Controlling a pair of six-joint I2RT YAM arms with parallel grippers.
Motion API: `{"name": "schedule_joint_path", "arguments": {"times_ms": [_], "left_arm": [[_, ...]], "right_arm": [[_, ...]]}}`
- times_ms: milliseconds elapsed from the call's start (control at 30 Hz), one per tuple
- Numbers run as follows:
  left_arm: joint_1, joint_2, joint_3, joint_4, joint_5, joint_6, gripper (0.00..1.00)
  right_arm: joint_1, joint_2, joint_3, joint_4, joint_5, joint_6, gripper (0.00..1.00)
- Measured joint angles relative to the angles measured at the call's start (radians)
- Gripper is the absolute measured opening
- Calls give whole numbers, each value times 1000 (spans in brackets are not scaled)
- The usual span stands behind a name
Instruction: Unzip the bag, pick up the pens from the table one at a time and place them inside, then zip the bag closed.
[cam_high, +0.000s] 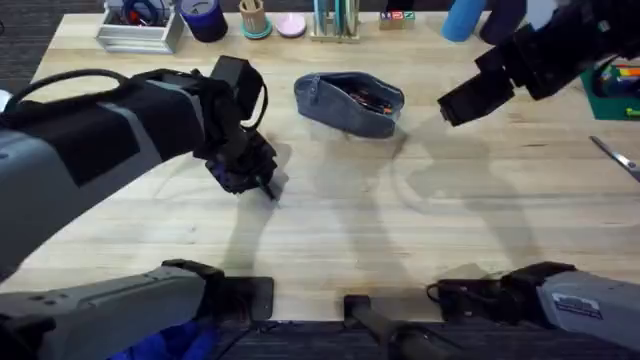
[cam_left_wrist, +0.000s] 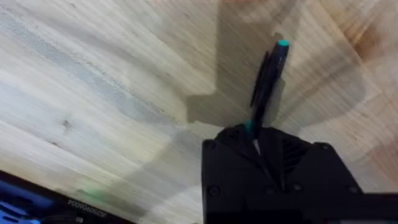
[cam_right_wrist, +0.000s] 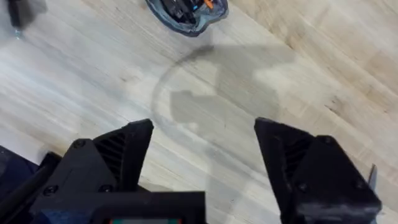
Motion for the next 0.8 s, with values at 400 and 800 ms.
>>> {"name": "schedule_joint_path", "arguments": {"times_ms": [400, 800], "left_arm": [[0, -93, 15, -61, 0, 91, 40], [0, -112, 139, -163, 0, 260, 40]], "right_arm": [[0, 0, 0, -8, 0, 0, 995], [0, 0, 0, -8, 0, 0, 996]]}}
